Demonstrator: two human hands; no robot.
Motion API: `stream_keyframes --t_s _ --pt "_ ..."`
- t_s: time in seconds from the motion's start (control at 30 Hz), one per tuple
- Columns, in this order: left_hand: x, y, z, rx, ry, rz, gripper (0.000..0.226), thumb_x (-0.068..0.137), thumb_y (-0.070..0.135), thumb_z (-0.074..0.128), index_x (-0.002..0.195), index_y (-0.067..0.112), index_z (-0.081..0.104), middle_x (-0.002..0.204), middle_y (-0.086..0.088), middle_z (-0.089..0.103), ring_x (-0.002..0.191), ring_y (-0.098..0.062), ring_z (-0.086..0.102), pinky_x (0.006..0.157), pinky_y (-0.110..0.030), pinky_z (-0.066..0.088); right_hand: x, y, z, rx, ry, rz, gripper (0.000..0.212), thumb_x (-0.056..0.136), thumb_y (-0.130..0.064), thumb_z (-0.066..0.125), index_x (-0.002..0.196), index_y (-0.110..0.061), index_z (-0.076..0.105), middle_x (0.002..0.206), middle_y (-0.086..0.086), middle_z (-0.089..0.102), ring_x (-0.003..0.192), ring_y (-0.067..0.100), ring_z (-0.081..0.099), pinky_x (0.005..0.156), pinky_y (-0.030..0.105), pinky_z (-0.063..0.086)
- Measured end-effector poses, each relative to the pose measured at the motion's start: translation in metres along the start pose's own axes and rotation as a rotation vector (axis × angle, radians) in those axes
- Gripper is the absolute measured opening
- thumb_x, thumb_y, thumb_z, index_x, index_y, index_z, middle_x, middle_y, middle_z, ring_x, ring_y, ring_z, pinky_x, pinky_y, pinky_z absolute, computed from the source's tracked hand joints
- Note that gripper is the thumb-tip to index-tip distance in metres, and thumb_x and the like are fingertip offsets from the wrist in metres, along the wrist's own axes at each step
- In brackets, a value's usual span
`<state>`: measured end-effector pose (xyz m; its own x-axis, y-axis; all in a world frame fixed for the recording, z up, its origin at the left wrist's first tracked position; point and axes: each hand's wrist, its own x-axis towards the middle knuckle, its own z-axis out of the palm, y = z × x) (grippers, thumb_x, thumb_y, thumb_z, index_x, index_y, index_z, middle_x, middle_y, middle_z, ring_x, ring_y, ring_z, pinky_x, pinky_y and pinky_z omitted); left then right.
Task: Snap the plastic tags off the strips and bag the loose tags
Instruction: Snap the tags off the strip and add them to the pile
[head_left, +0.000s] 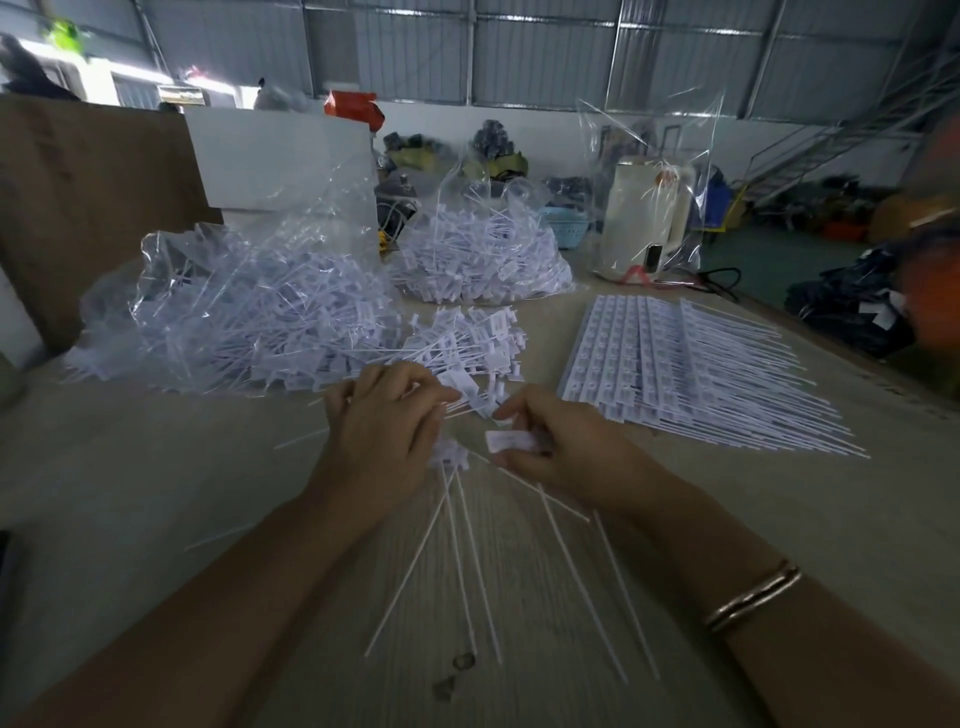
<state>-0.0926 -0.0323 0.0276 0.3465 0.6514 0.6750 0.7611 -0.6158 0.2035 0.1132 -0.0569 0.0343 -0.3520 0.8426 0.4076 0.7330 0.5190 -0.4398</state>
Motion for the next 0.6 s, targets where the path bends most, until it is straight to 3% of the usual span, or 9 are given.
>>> stream_keyframes --t_s 0.1,0.2,0.3,0.43,0.5,0.6 --pt "0.004 0.015 0.005 -0.111 -0.072 -0.029 0.048 0.084 0.053 0.035 0.085 0.024 0.072 0.090 0.015 0.056 0.099 -0.012 0.046 0.088 -0.037 0.029 0.005 -0.011 0.008 -0.011 0.063 -0.085 0.039 0.081 -0.038 0.067 0.113 -0.022 0.050 0.071 -0.019 0.050 0.062 -0.002 0.052 0.054 0.014 0.037" --pt "0.004 0.017 0.010 -0.278 -0.136 -0.030 0.024 0.088 0.036 0.059 0.077 0.019 0.072 0.085 0.011 0.061 0.097 -0.016 0.049 0.090 -0.032 0.029 0.002 -0.008 0.004 0.085 0.037 -0.064 0.035 0.081 -0.040 0.067 0.110 -0.024 0.053 0.079 -0.018 0.056 0.073 0.003 0.057 0.060 0.020 0.044" --pt "0.003 0.012 0.006 -0.268 -0.130 -0.106 0.023 0.082 0.047 0.045 0.067 0.037 0.061 0.080 0.024 0.056 0.100 -0.007 0.043 0.082 -0.026 0.018 -0.004 0.003 -0.006 0.119 -0.005 0.010 0.024 0.081 -0.038 0.067 0.101 -0.031 0.055 0.093 -0.015 0.063 0.085 -0.001 0.060 0.075 0.024 0.051" --pt "0.002 0.010 0.005 -0.294 -0.159 -0.032 0.053 0.076 0.058 0.035 0.079 0.018 0.070 0.088 0.015 0.060 0.100 -0.015 0.050 0.093 -0.043 0.032 -0.003 0.008 -0.003 -0.019 0.015 0.029 0.017 0.083 -0.033 0.066 0.097 -0.023 0.064 0.085 -0.007 0.067 0.078 0.004 0.061 0.071 0.026 0.049" --pt "0.003 0.008 0.001 -0.313 -0.120 0.050 0.050 0.080 0.051 0.038 0.085 0.015 0.071 0.094 0.013 0.060 0.099 -0.020 0.054 0.090 -0.046 0.035 -0.002 0.007 -0.002 0.050 0.020 0.063 0.008 0.087 -0.030 0.062 0.086 -0.022 0.065 0.074 -0.008 0.065 0.069 0.001 0.059 0.064 0.018 0.045" --pt "0.007 -0.004 -0.006 -0.398 -0.049 0.144 0.039 0.085 0.038 0.046 0.087 0.007 0.070 0.094 0.005 0.061 0.094 -0.026 0.058 0.084 -0.056 0.040 -0.006 0.015 -0.013 0.318 0.102 0.232 0.024 0.091 -0.023 0.057 0.069 -0.016 0.060 0.067 -0.006 0.064 0.059 -0.002 0.058 0.061 0.012 0.043"
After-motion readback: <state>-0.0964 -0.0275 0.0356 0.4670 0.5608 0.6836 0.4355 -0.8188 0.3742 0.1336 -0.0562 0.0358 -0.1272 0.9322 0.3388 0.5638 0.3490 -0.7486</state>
